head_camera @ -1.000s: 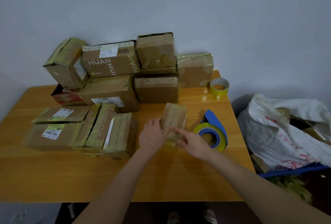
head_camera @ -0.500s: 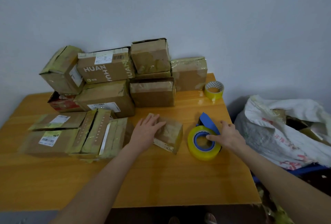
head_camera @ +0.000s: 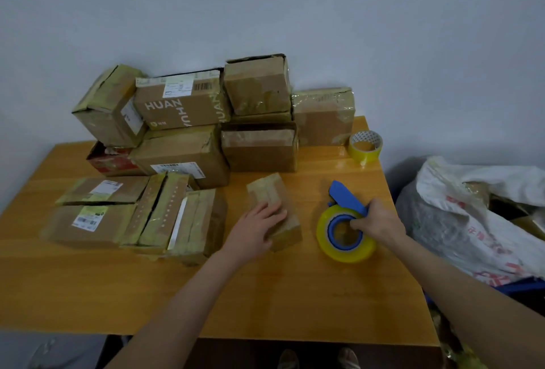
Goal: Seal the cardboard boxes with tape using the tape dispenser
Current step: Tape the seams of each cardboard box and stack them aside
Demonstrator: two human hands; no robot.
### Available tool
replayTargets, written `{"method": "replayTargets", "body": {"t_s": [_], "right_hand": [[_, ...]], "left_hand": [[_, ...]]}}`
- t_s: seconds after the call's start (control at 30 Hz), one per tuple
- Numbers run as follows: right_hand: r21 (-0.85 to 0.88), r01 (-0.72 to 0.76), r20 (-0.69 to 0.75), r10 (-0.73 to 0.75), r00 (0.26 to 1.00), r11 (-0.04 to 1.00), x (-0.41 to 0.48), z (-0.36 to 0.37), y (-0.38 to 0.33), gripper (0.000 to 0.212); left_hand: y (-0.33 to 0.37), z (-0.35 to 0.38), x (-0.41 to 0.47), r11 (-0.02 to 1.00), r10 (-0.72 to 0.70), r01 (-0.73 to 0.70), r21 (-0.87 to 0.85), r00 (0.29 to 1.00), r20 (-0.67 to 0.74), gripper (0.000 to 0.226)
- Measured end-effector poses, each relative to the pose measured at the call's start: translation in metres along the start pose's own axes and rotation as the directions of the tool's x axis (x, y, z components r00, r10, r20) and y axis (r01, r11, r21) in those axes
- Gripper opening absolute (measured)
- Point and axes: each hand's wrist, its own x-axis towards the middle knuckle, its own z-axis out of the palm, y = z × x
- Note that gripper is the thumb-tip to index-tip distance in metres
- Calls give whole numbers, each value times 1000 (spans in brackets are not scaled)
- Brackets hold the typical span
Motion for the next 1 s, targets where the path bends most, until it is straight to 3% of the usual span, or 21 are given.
{"method": "replayTargets", "body": {"t_s": [0.13, 0.27, 0.4, 0.57, 0.7, 0.83, 0.9, 0.93, 1.0], "right_hand": [[-214, 113, -71, -131, 989, 970, -12, -20, -12, 53], [-319, 238, 19, -245, 969, 917, -19, -23, -7, 76], [-121, 259, 115, -246, 963, 958, -22, -21, 5, 82], [40, 233, 256, -235, 938, 972, -26, -24, 4, 63], [117, 100, 201, -122, 972, 988, -23, -30, 7, 64], [252, 173, 184, -222, 958, 952, -41, -68, -7, 50], [274, 259, 181, -314, 932, 926, -55, -90, -18, 51], [266, 300, 179, -353, 918, 916, -61, -99, -23, 54], [248, 368, 181, -416, 891, 896, -72, -112, -32, 58]], "left_hand": [[-14, 4, -12, 999, -22, 19, -40, 997, -79, 70], [-5, 13, -15, 964, -170, 141, -224, 978, -118, 73], [-4, 14, -15, 963, -116, 94, -252, 990, -76, 70], [6, 17, -17, 961, -73, 57, -270, 996, -52, 69], [9, 17, -19, 946, -86, 70, -316, 996, -38, 69], [14, 3, -22, 950, -107, 76, -302, 990, -89, 71], [24, -13, -21, 858, -240, 125, -498, 955, -173, 72], [29, -24, -19, 731, -331, 146, -667, 930, -160, 71], [41, -47, -15, 360, -403, 142, -922, 915, -16, 75]]}}
